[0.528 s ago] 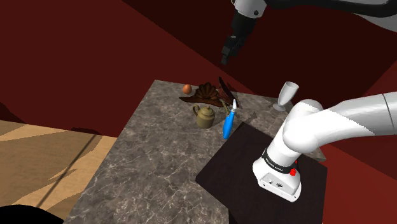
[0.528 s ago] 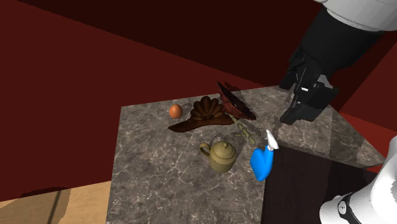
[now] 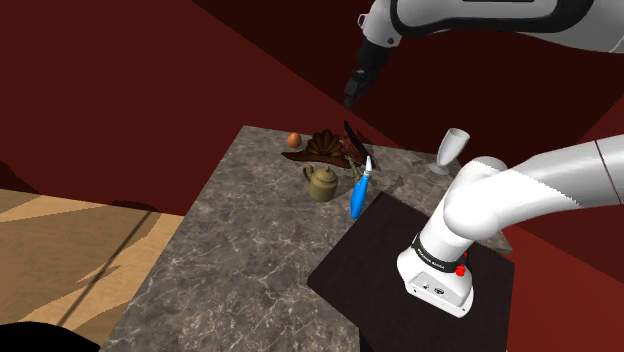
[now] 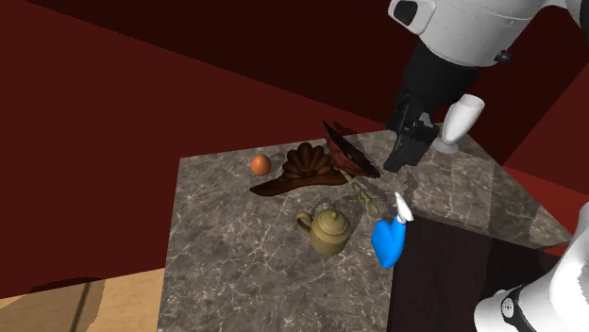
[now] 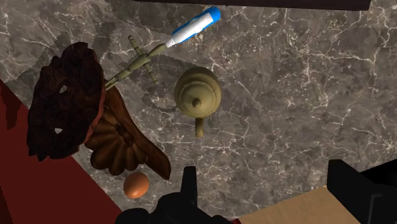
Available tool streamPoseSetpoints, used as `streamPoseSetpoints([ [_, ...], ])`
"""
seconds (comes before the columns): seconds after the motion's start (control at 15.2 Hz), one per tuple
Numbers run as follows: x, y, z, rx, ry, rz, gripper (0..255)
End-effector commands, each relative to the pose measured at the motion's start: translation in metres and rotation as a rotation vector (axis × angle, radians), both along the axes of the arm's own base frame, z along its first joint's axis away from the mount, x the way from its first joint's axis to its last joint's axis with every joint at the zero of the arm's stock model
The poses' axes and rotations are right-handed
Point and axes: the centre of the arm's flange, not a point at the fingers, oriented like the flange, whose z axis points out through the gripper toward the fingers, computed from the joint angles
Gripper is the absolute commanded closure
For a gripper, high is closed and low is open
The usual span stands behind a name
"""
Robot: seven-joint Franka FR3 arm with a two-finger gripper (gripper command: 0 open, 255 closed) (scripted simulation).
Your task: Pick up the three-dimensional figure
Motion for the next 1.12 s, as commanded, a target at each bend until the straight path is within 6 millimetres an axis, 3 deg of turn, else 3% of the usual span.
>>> streamPoseSetpoints([
  [0.0, 0.011, -0.019, -0.016, 0.006, -0.005, 0.006, 0],
  [1.06, 0.106, -0.164, -0.145, 0.058, -0.028, 0.046, 0],
])
